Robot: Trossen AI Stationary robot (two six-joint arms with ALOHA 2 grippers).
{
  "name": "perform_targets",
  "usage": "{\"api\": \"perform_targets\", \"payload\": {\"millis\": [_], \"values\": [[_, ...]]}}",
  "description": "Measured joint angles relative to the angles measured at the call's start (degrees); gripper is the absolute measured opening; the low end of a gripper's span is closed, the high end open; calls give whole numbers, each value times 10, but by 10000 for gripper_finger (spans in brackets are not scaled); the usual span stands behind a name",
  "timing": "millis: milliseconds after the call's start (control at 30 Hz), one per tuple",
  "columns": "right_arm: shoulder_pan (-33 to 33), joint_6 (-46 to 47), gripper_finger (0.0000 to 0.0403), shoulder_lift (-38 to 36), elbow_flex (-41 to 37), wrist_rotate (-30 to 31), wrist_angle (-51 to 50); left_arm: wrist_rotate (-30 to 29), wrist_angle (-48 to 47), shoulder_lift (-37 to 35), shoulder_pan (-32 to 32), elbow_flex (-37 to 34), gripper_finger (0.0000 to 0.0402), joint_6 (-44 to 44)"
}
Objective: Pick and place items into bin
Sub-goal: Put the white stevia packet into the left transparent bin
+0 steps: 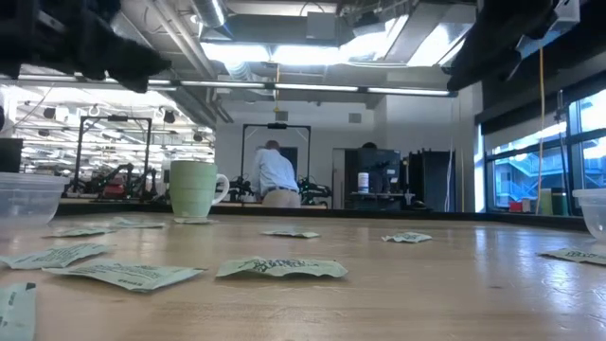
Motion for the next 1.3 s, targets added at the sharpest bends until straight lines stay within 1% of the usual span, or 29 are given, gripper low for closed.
{"api": "perform_targets", "payload": {"millis": [133, 167, 233, 300, 467, 633, 700, 800, 967, 1200, 1300], "values": [[-1, 0, 161, 19, 0, 2, -1, -143, -142, 116, -16, 86, 127, 0], [-1, 0, 161, 24, 0, 6, -1, -171, -176, 147, -16, 108, 127, -3], [-3, 1, 161, 34, 0, 13, -2, -197, -229, 209, -15, 148, 127, -11], [-7, 1, 161, 43, 0, 14, -1, -197, -248, 270, -12, 180, 127, -9], [-11, 0, 161, 58, 0, 14, -2, -154, -255, 402, 11, 237, 113, -1], [-11, 1, 161, 62, 0, 14, -3, -149, -255, 504, 42, 270, 93, -7], [-11, 1, 161, 62, 0, 14, -2, -137, -257, 536, 55, 278, 89, -13], [-11, 1, 161, 62, 0, 14, -3, -105, -261, 576, 72, 282, 88, -17], [-11, -1, 161, 62, 0, 14, -3, -104, -257, 626, 93, 282, 94, -26], [-11, 0, 161, 62, 0, 14, -2, -100, -249, 662, 113, 285, 90, -31], [-11, -1, 161, 62, 0, 14, -2, -81, -249, 670, 117, 286, 84, -31]]}}
